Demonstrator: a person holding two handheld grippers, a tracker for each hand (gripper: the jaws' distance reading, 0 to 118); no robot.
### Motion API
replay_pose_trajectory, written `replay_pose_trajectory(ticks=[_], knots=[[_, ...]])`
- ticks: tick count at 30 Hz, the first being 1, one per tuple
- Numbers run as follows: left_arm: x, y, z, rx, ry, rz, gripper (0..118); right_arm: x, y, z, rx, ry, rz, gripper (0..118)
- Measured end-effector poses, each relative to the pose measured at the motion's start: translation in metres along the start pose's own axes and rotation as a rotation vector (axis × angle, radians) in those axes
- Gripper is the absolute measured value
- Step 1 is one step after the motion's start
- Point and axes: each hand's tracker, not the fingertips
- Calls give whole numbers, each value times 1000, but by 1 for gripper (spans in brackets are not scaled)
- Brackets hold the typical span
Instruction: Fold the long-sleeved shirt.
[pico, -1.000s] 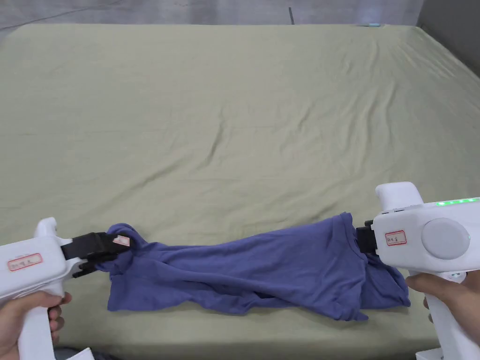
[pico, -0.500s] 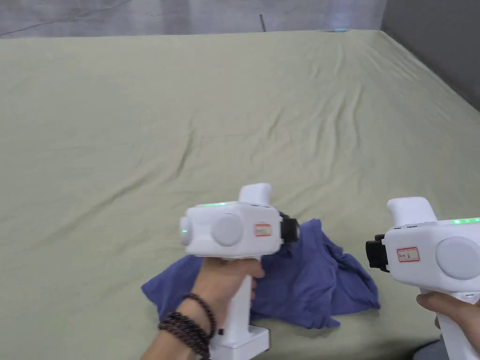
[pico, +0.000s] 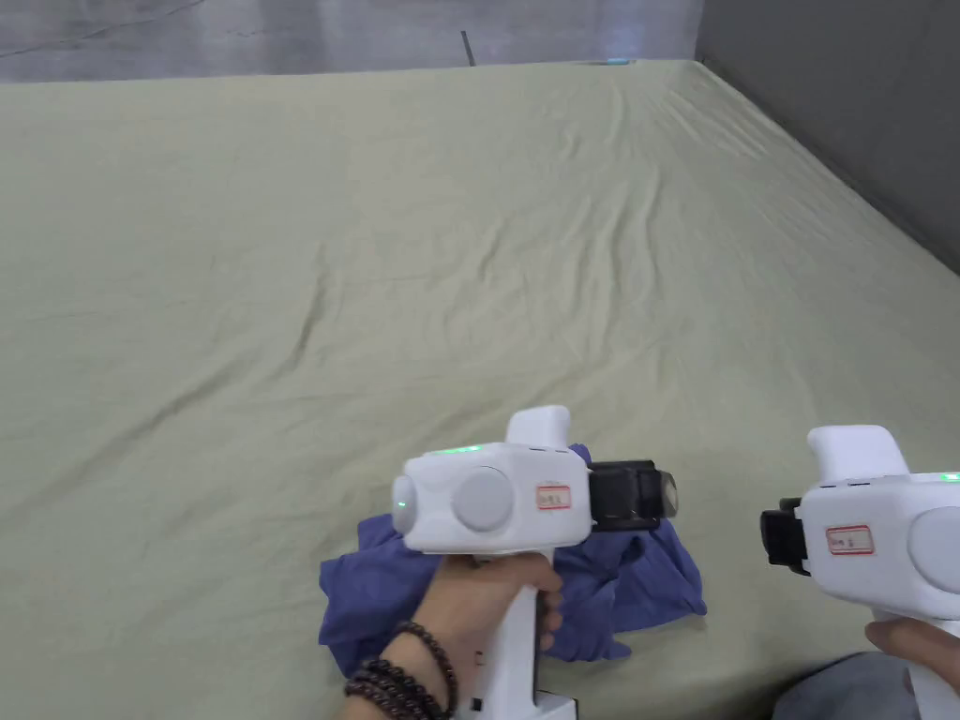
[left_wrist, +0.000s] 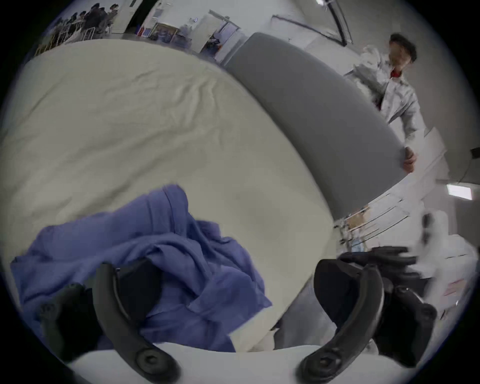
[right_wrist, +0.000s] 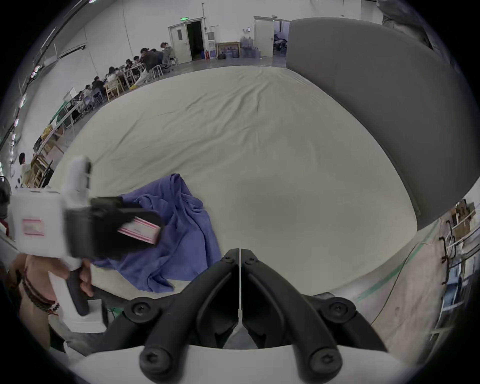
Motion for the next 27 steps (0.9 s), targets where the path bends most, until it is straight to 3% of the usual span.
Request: replay_pose_trajectory(ticks=[6, 7, 8, 9, 10, 11, 16, 22, 24, 26, 27], knots=[[-30, 25, 110, 192, 7, 27, 118, -21, 9, -2, 15, 29, 13, 4], [-40, 22, 126, 222, 8, 47, 109, -26, 11, -3, 20, 44, 11, 4], [-50, 17, 143, 259, 16, 57, 89, -32, 13, -4, 23, 80, 12, 4], [-58, 11, 156, 280, 47, 69, 46, -39, 14, -7, 17, 125, 16, 4], [-68, 5, 167, 290, 79, 81, 14, -46, 15, -10, 6, 164, 25, 4], [-77, -4, 176, 294, 121, 85, 7, -54, 15, -13, -2, 185, 31, 4], [-121, -47, 195, 241, 213, 122, 2, -86, 16, -22, -9, 191, 88, 4], [-155, -77, 184, 175, 303, 140, 2, -91, 14, -23, -23, 207, 108, 4], [-168, -79, 173, 171, 259, 212, 2, -87, 12, -21, -22, 196, 107, 4], [-167, -77, 154, 127, 86, 252, 2, -81, 11, -19, -23, 189, 98, 4], [-161, -75, 143, 118, 78, 249, 2, -78, 10, -18, -24, 186, 94, 4]])
